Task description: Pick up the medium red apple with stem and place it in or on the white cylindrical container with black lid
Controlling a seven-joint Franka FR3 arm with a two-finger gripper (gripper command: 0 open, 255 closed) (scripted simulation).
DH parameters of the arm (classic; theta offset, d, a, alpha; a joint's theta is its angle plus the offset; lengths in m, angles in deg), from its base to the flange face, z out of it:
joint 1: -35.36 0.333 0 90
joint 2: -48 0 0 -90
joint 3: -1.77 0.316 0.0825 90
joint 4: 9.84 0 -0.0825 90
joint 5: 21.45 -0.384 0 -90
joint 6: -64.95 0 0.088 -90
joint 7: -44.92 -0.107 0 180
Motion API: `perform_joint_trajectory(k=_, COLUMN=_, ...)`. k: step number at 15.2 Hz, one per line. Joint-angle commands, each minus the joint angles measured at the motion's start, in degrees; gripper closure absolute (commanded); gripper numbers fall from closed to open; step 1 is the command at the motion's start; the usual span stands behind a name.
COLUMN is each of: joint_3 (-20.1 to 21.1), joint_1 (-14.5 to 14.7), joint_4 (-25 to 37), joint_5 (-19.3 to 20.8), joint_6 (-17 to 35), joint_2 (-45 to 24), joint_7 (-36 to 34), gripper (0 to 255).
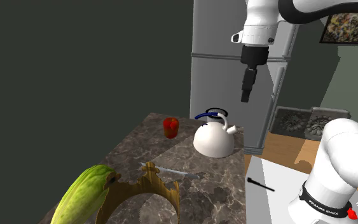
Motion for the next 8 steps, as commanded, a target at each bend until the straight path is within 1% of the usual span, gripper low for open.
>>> perform_joint_trajectory(k=1, joint_3=0.0, joint_1=0.0, joint_4=0.0, joint_5=0.0, joint_6=0.0, joint_2=0.0, joint_7=0.0, gripper=0)
perform_joint_trajectory(k=8, joint_3=-3.0, joint_1=-0.1, joint_4=2.2, joint_5=-0.3, joint_6=11.3, joint_2=-13.1, joint_7=4.1, gripper=0)
